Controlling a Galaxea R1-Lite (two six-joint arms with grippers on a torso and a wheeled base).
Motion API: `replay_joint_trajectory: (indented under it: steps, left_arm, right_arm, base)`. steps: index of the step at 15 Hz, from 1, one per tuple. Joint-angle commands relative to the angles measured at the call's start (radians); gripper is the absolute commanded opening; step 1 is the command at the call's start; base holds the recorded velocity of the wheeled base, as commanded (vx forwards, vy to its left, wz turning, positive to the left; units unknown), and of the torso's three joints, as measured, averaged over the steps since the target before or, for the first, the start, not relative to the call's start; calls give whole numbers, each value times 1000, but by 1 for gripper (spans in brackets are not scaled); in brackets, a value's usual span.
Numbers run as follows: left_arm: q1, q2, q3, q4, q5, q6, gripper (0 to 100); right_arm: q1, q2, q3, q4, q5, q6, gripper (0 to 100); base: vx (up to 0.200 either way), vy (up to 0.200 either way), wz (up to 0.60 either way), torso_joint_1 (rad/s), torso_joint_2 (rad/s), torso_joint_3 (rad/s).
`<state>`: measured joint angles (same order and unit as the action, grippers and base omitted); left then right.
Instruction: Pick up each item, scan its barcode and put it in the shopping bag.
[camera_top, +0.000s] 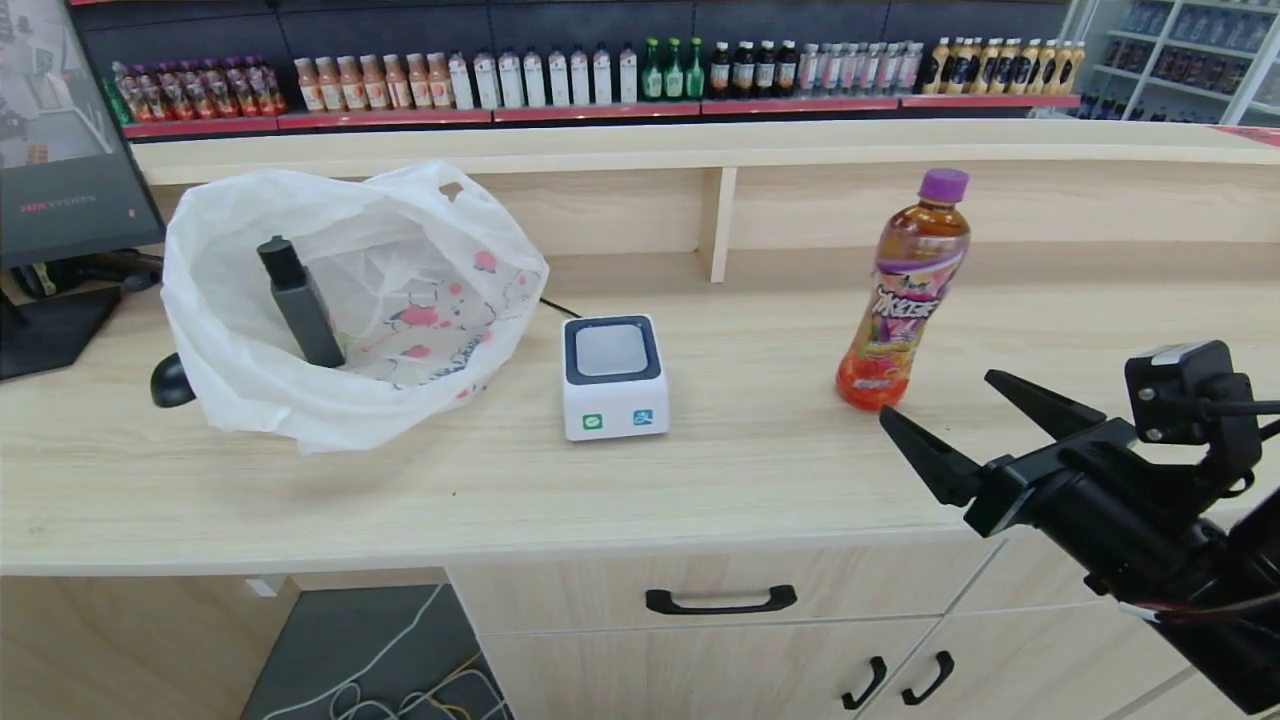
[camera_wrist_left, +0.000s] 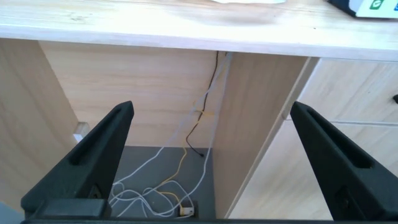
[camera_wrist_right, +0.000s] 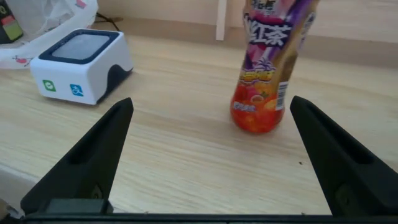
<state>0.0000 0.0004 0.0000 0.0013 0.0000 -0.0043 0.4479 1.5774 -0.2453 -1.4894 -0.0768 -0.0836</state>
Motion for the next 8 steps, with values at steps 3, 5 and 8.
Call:
replay_joint_trajectory:
  steps: [3,5,8]
  left_arm:
    - [0,0,0,-1,0,1,100]
    - [0,0,0,-1,0,7,100]
    - [0,0,0,-1,0,7,100]
  right_arm:
    - [-5,44,-38,0,-12,-7,100]
    - [-18,72,-74,0,-47,-18,100]
    - [-18,118,-150,1,-63,-25,100]
  base:
    - [0,-67,0,-1,1,1]
    - [0,0,0,0,0,0]
    - [0,0,0,0,0,0]
